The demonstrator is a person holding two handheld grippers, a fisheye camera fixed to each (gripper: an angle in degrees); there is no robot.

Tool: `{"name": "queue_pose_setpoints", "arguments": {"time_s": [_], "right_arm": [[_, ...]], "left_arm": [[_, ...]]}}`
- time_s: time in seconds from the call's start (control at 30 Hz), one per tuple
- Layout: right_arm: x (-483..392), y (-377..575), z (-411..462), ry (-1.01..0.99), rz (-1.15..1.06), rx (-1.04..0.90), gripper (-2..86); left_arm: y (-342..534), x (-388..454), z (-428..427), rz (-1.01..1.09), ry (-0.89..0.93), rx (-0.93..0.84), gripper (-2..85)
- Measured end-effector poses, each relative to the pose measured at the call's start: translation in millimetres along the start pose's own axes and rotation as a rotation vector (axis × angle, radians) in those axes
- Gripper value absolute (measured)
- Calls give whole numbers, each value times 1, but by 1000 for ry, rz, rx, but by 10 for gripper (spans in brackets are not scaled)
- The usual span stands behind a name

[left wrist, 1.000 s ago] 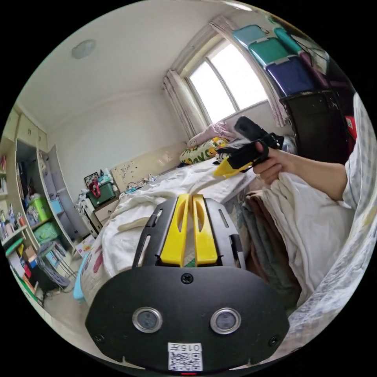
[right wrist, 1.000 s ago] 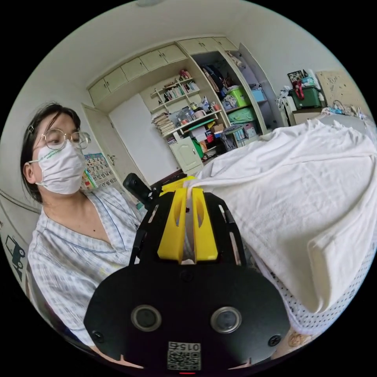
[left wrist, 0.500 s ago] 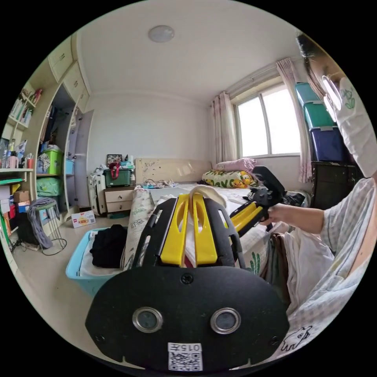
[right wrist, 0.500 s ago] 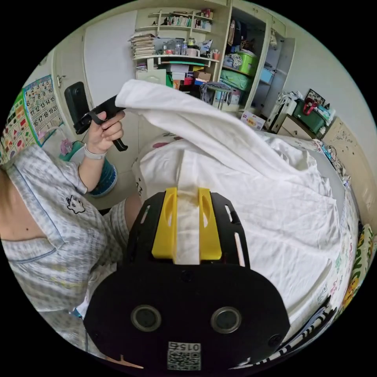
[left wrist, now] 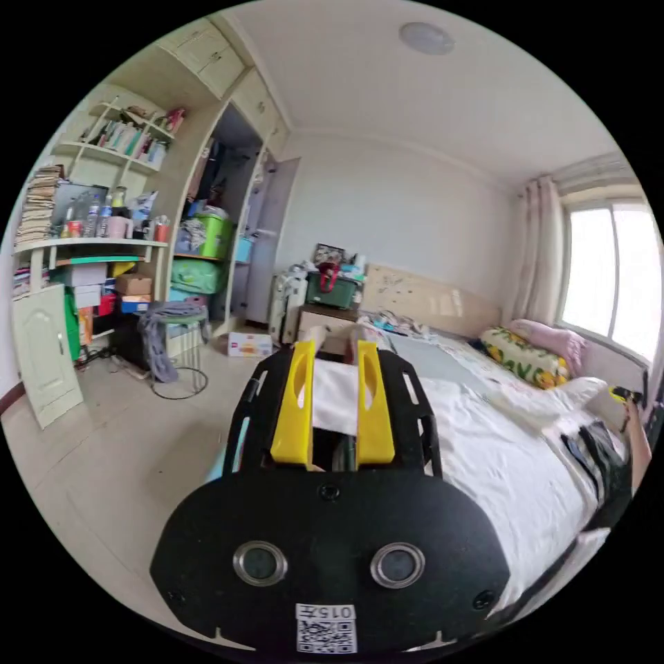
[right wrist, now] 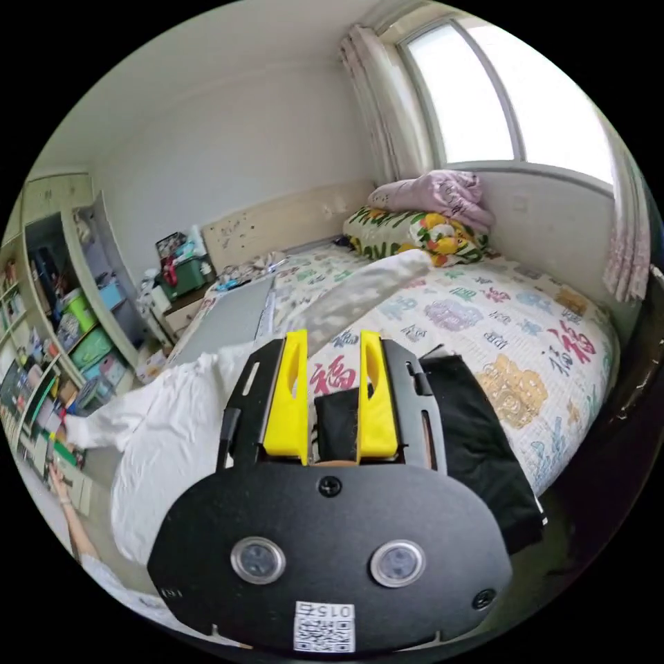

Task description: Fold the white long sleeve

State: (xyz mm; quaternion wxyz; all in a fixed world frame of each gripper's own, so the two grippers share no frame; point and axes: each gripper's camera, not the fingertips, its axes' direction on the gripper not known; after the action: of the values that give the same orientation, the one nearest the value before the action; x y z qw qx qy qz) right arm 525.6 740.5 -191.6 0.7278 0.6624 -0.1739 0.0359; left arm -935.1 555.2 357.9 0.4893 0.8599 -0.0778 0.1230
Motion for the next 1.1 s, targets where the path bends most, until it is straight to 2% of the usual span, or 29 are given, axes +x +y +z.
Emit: {"name": "queue_pose_setpoints", "arguments": {"time_s": [0.17,0.27,0.37,0.5,0.57,0.63,0.73,0.83,0.93,1.1], "right_arm": [[-13,141,-26,-346,-201,-215,109],[-37,202,-47,-479,-290,-262,112],[-82,249,-75,-562,-452,-286,138],[-145,286,-106,-511,-650,-279,158],[-173,302,-110,-328,-741,-242,143],[-175,307,-106,-219,-744,-237,114],[-144,301,-121,-266,-603,-231,46],[-89,297,-149,-299,-404,-139,35],[-52,302,-149,-385,-285,-211,31],[-58,302,-151,-386,-290,-246,26]], "left_arm": [[150,60,-4,78,397,-223,92],[210,88,-2,51,551,-303,101],[250,116,-1,57,594,-319,105],[283,156,10,126,626,-366,106],[298,169,16,118,573,-348,105],[306,173,20,107,564,-347,102],[317,177,25,96,536,-357,87],[331,188,22,118,502,-348,82],[344,200,24,143,488,-354,84],[356,212,34,140,464,-367,25]]}}
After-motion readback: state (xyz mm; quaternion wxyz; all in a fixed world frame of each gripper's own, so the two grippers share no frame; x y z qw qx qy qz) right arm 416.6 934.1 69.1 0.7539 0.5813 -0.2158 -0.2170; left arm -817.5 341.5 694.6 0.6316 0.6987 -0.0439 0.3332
